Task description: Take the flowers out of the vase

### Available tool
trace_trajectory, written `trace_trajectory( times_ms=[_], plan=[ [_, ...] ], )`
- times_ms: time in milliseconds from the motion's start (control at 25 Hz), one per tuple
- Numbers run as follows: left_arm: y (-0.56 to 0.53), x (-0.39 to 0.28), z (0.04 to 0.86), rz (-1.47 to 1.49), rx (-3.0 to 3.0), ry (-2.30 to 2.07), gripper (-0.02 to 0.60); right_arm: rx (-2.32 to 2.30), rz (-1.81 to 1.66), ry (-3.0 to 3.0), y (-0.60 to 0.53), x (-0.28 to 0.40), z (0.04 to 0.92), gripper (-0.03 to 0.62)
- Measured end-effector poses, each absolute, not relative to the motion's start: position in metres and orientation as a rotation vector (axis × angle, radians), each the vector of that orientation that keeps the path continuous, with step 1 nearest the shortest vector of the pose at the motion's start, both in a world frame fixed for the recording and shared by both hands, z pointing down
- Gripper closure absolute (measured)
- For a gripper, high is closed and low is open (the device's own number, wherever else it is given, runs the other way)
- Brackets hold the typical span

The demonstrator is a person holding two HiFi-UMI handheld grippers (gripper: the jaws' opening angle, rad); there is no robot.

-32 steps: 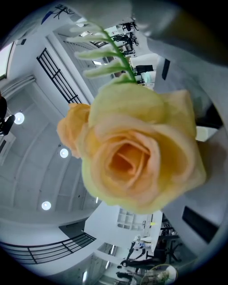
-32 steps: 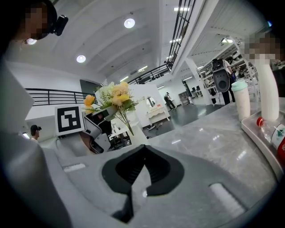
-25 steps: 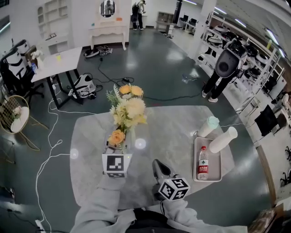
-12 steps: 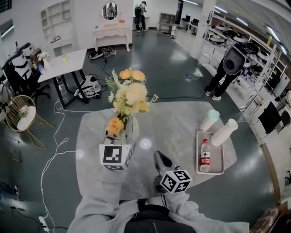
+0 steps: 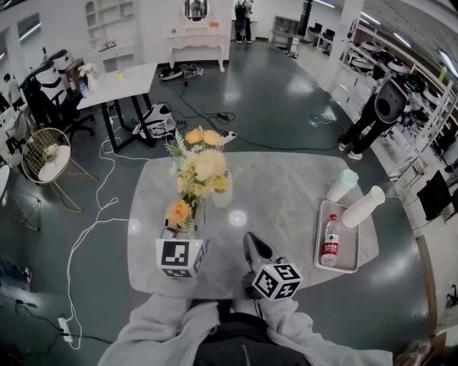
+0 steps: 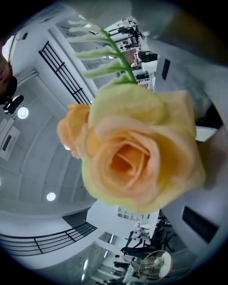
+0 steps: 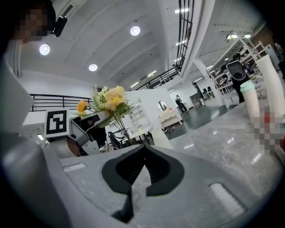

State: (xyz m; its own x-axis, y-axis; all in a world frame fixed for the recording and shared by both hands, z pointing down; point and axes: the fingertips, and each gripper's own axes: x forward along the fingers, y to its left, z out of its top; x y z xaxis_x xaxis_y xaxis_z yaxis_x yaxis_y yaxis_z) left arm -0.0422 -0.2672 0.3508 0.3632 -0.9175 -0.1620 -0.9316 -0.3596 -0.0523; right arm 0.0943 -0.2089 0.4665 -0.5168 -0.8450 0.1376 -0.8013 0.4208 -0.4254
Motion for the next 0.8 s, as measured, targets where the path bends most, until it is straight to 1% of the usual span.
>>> trace_trajectory(
  times_ms=[480, 800],
  plan=[
    [-0.218, -0.054, 0.456, -0.094, -2.647, 1.831, 0.540, -1.478, -0.801, 2.609, -0.189, 0.091, 0.495, 0.595],
    [-0.213, -0.051, 0.470, -0.104, -2.699, 1.836, 0.540, -1.520, -0.765, 2.653, -0.194, 0.087, 0.500, 0.595]
  ],
)
